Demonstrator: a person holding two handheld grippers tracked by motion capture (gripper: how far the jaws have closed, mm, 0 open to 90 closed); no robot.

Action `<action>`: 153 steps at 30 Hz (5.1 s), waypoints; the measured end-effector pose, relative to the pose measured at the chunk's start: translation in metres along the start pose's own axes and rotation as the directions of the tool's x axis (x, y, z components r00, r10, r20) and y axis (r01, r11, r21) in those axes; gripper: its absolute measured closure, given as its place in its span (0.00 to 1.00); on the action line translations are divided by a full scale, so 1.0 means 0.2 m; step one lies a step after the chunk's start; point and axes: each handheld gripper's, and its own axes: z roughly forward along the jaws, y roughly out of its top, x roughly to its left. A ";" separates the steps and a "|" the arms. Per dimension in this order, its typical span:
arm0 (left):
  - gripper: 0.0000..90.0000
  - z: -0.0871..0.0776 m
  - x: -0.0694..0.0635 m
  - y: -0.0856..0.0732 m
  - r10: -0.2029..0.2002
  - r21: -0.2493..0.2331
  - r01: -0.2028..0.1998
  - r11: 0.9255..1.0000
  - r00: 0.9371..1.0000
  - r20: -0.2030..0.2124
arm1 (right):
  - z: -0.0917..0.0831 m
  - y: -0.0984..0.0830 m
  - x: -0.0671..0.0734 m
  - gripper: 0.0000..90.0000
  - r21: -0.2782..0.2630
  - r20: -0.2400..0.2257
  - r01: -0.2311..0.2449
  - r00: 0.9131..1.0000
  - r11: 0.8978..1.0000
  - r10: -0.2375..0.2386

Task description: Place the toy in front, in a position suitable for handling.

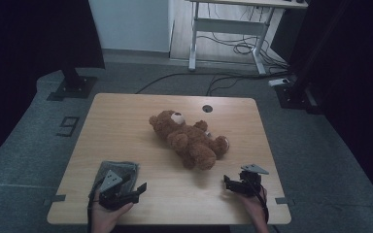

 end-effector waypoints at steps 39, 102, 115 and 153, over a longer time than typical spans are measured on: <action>0.29 0.25 -0.06 0.28 0.081 0.025 -0.081 0.996 0.996 0.026 | -0.14 0.04 0.04 0.16 -0.126 -0.063 -0.043 0.997 0.991 0.035; 0.62 0.78 -0.10 0.59 0.117 0.069 -0.114 0.991 0.992 -0.038 | 0.06 0.40 0.40 0.15 -0.107 -0.205 0.021 0.978 0.994 -0.043; 0.76 0.73 -0.03 0.60 0.041 0.027 -0.043 0.999 0.996 0.075 | 0.17 0.40 0.41 0.61 -0.043 -0.221 0.054 0.973 0.998 -0.062; 0.80 0.40 -0.16 0.71 0.111 -0.118 -0.093 0.989 0.982 0.153 | -0.06 0.60 0.37 0.72 -0.277 -0.147 0.109 0.977 0.955 -0.154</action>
